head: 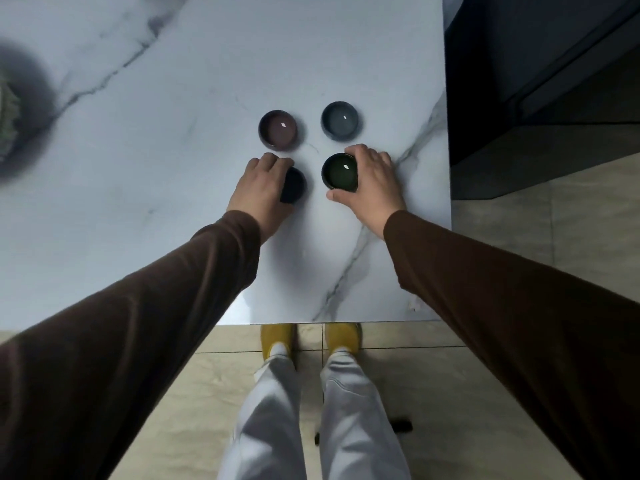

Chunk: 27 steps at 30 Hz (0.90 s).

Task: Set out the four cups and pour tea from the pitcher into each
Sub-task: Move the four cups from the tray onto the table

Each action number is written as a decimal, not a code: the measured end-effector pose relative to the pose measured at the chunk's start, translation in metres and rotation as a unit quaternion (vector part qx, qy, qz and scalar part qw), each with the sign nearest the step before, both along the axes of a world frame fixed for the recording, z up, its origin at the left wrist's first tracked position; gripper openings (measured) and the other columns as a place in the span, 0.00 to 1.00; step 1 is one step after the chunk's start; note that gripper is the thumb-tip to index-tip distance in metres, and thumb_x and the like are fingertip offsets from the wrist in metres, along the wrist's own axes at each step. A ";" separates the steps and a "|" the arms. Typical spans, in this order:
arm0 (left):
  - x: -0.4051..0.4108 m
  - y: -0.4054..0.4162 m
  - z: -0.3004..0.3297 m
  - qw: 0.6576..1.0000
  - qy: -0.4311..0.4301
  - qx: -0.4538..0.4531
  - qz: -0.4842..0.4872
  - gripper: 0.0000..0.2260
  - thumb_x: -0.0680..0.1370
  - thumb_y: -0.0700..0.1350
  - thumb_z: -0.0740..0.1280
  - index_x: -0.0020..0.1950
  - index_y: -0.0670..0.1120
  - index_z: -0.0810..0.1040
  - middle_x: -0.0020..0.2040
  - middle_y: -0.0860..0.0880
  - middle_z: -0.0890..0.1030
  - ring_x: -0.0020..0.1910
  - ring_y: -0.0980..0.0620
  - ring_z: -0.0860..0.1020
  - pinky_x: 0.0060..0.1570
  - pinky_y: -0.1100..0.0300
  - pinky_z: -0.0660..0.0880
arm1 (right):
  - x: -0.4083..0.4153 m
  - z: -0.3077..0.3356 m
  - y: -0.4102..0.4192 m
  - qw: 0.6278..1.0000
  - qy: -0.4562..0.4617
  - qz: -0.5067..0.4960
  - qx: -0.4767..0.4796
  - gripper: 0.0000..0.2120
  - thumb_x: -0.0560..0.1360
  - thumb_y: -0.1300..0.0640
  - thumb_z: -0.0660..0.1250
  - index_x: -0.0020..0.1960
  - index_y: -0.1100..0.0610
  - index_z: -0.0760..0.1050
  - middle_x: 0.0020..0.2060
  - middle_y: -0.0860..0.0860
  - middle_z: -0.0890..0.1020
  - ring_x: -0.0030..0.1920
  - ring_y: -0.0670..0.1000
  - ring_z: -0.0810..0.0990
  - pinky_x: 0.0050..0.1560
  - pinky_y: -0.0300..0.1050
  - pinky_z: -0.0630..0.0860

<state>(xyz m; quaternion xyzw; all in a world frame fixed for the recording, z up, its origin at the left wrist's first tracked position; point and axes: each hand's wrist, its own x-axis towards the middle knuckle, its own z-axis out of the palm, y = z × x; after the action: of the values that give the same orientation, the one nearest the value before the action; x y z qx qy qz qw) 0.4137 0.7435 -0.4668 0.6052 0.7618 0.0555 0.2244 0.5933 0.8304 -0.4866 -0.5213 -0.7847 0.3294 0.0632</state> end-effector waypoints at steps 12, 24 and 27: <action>-0.040 -0.047 0.033 0.999 0.034 0.031 0.025 0.34 0.69 0.49 0.74 0.72 0.43 0.65 0.68 0.42 0.70 0.64 0.39 0.68 0.63 0.48 0.68 | -0.024 0.058 -0.004 0.992 -0.061 0.054 0.097 0.30 0.71 0.43 0.72 0.68 0.53 0.69 0.64 0.51 0.74 0.64 0.56 0.68 0.63 0.49 0.68; -0.205 -0.154 0.088 0.994 0.063 0.039 0.078 0.27 0.72 0.53 0.70 0.69 0.45 0.70 0.65 0.45 0.74 0.64 0.41 0.70 0.58 0.48 0.70 | -0.198 0.120 -0.108 0.982 -0.060 0.147 0.103 0.24 0.76 0.50 0.67 0.70 0.55 0.68 0.64 0.53 0.73 0.65 0.57 0.68 0.65 0.50 0.66; -0.246 -0.177 0.095 0.995 0.054 0.038 0.079 0.27 0.72 0.53 0.70 0.69 0.46 0.70 0.65 0.45 0.74 0.63 0.41 0.69 0.57 0.49 0.69 | -0.244 0.121 -0.143 0.983 -0.062 0.145 0.090 0.24 0.76 0.50 0.66 0.69 0.54 0.68 0.65 0.51 0.73 0.65 0.55 0.68 0.64 0.49 0.66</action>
<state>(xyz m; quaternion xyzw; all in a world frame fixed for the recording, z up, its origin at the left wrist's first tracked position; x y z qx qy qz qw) 0.1674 0.5664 -0.3721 0.5533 0.8156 0.0691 0.1545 0.3495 0.6874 -0.3654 -0.4137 -0.8807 0.2305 0.0126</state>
